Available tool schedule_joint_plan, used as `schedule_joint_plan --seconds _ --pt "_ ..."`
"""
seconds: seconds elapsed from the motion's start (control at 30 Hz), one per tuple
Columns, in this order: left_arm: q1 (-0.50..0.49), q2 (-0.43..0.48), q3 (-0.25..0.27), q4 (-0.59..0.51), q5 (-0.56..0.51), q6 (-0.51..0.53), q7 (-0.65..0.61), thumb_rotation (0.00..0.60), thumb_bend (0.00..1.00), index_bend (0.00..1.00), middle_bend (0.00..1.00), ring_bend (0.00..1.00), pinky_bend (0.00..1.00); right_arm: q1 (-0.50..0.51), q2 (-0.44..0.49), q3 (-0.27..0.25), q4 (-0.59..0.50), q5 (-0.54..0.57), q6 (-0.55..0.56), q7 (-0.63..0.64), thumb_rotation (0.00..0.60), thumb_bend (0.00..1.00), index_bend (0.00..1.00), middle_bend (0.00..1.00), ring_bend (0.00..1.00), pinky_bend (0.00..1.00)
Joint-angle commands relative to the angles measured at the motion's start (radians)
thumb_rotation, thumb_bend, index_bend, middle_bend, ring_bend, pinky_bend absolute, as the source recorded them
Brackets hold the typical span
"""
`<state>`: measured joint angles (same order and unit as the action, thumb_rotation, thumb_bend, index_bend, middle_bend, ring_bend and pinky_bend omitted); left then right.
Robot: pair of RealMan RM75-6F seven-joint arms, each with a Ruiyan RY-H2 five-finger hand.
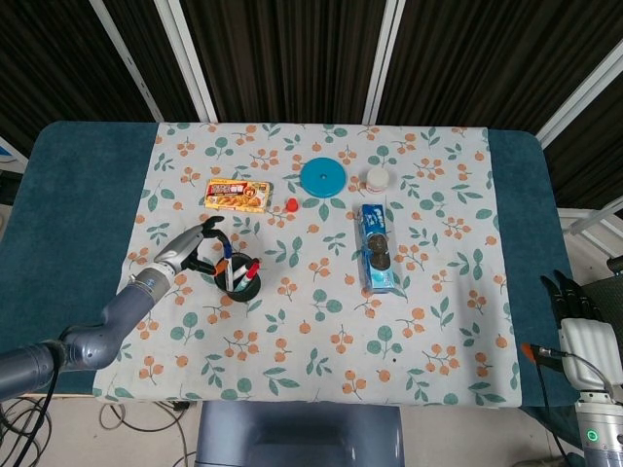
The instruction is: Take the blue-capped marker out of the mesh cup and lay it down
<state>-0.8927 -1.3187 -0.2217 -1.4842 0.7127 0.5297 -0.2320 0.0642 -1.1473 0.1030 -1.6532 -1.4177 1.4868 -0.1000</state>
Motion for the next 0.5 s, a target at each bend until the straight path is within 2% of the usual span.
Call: schedule_joint_plan --seconds 0.03,0.5 --pt "-0.003 0.003 0.002 -0.001 -0.007 -0.004 0.002 0.6 0.36 0.46 0.0 0.0 0.0 0.0 0.001 0.0 -0.001 0.0 -0.001 0.0 0.6 0.11 0.09 0.01 0.06 0.17" --pt "-0.018 -0.006 0.009 0.004 -0.027 -0.002 0.017 0.6 0.37 0.49 0.0 0.0 0.0 0.0 0.002 -0.001 -0.001 0.0 -0.002 0.003 0.6 0.11 0.09 0.01 0.06 0.17"
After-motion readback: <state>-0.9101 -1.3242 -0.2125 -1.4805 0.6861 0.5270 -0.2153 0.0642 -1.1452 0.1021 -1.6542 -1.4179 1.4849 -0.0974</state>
